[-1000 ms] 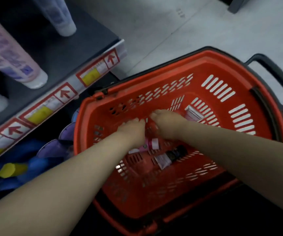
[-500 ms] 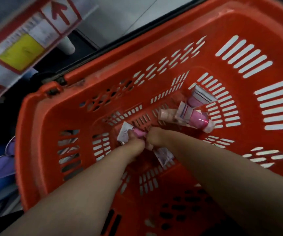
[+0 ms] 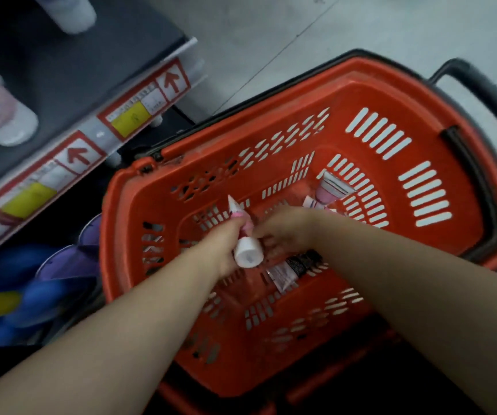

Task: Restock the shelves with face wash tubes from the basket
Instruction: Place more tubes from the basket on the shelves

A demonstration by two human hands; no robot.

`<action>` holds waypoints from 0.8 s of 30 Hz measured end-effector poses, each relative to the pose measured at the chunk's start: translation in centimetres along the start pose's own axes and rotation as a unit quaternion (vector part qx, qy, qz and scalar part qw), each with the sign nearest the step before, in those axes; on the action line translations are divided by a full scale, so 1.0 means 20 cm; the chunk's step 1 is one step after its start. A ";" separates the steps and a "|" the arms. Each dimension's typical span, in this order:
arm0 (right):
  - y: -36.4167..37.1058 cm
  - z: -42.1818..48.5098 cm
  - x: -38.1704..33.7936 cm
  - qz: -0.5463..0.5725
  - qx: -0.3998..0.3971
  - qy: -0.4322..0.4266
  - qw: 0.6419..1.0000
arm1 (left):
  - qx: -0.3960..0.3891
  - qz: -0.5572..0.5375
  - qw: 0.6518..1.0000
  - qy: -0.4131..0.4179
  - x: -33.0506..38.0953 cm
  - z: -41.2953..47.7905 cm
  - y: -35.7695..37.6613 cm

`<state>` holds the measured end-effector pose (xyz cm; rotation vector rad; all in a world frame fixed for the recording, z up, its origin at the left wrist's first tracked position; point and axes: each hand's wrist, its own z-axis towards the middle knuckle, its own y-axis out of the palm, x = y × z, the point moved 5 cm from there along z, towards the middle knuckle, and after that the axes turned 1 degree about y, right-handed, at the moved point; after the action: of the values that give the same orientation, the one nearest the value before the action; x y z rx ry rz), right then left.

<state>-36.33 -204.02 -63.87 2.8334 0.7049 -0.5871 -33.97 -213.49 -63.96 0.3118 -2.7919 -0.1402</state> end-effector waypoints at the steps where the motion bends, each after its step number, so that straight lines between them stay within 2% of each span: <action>1: 0.01 -0.05 -0.01 0.026 0.006 -0.018 0.999 | 0.000 0.001 0.999 0.038 0.02 -0.04 -0.01; 6: 0.13 -0.42 -0.10 0.098 0.002 -0.128 0.987 | -0.041 -0.067 0.985 0.153 0.10 -0.37 -0.09; 11: 0.30 -0.80 -0.18 0.116 0.034 -0.246 0.962 | -0.072 -0.020 0.955 0.288 0.15 -0.82 -0.20; 16: 0.50 -1.14 -0.30 0.049 0.065 -0.355 0.931 | -0.074 0.002 0.903 0.423 0.17 -1.26 -0.31; 20: 0.67 -1.39 -0.41 0.051 0.053 -0.456 0.887 | -0.033 -0.014 0.865 0.500 0.19 -1.56 -0.44; 24: 0.84 -1.61 -0.54 -0.006 0.093 -0.537 0.839 | 0.026 -0.013 0.812 0.583 0.21 -1.83 -0.58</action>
<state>-26.20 -215.17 -29.09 2.0506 0.4157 -2.0506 -23.48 -227.89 -29.64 0.3003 -1.5590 0.1055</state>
